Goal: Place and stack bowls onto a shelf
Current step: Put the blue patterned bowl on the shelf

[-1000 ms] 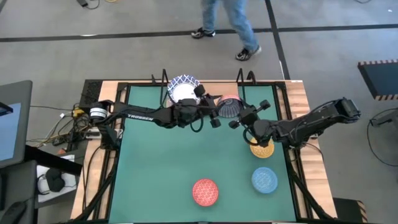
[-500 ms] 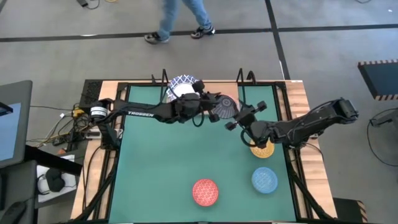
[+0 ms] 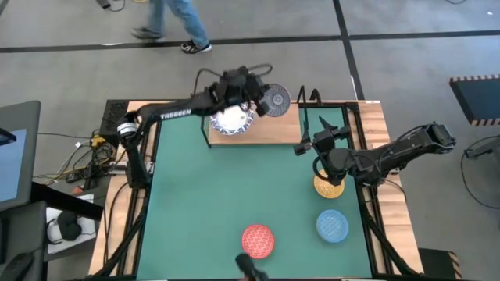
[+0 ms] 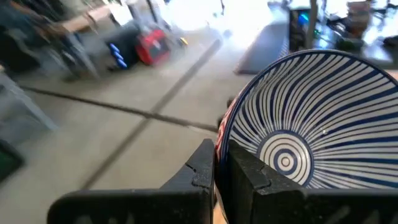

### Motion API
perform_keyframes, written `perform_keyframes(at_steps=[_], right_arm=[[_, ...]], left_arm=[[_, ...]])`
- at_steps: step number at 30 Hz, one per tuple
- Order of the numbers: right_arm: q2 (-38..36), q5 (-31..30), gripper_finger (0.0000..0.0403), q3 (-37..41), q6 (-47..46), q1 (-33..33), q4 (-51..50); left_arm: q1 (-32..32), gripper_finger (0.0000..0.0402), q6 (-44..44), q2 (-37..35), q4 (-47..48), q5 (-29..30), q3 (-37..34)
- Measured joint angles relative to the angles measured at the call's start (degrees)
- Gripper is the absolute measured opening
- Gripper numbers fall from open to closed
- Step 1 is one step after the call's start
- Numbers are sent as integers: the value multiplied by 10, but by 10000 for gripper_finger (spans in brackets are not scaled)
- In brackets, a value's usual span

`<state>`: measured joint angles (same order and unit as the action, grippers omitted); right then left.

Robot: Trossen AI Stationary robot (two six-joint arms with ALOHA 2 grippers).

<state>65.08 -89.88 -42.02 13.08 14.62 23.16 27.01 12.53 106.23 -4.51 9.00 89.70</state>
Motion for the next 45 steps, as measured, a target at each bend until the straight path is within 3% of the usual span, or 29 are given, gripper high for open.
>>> perform_keyframes(at_steps=[6,9,14,20,45], right_arm=[[0,-1,270,0,0,1,-2],[0,-1,270,0,2,-1,-3],[0,-1,270,1,3,0,-4],[0,-1,270,1,3,0,-4],[1,-2,270,1,-26,7,-38]], left_arm=[[38,5,7,89,73,-84,112],[44,6,57,140,191,-106,197],[47,6,100,218,337,-103,341],[44,6,86,295,394,-104,442],[37,21,43,317,423,-123,424]])
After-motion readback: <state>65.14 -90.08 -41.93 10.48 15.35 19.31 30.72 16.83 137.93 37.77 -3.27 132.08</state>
